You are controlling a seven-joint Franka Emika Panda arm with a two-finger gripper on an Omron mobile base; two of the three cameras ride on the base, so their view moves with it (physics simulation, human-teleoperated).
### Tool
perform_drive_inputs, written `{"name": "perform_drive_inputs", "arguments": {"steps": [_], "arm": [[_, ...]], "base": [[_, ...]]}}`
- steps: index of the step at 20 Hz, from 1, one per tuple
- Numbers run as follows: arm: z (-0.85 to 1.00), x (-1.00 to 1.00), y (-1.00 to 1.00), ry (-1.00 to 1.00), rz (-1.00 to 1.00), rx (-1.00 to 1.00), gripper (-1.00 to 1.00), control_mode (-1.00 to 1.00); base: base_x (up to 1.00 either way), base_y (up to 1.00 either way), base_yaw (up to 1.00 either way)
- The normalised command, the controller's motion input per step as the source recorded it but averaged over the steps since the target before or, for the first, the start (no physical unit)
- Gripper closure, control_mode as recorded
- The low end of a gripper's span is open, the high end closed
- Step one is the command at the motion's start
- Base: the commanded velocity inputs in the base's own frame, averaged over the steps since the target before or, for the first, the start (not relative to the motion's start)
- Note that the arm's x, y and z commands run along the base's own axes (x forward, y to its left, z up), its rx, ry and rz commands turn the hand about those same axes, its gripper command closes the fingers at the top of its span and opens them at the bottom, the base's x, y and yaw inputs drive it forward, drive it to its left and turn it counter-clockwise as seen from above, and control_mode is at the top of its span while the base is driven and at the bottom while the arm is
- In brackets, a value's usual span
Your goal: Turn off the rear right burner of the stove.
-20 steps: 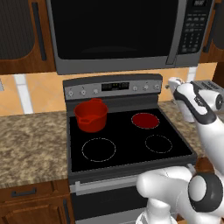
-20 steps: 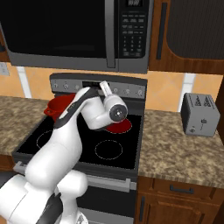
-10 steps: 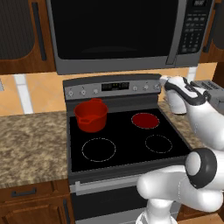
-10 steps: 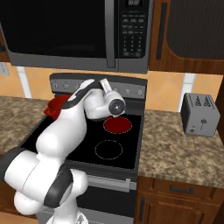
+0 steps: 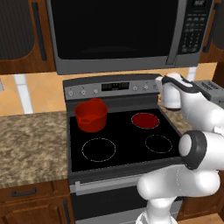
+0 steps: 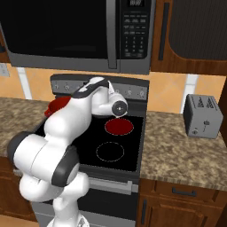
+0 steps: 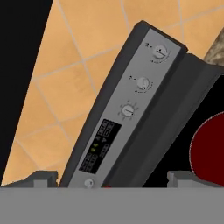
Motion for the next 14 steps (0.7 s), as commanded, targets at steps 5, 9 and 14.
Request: {"name": "perform_drive_inputs", "arguments": {"steps": [5, 9, 14], "arm": [[-0.07, 0.27, -0.09, 0.0, 0.0, 0.08, -1.0, -1.0], [-0.07, 0.25, -0.31, 0.0, 0.0, 0.05, -1.0, -1.0], [-0.05, 0.16, -0.22, 0.0, 0.0, 0.01, -1.0, -1.0]], "base": [[0.0, 0.0, 0.0], [0.0, 0.0, 0.0], [0.0, 0.0, 0.0]]}}
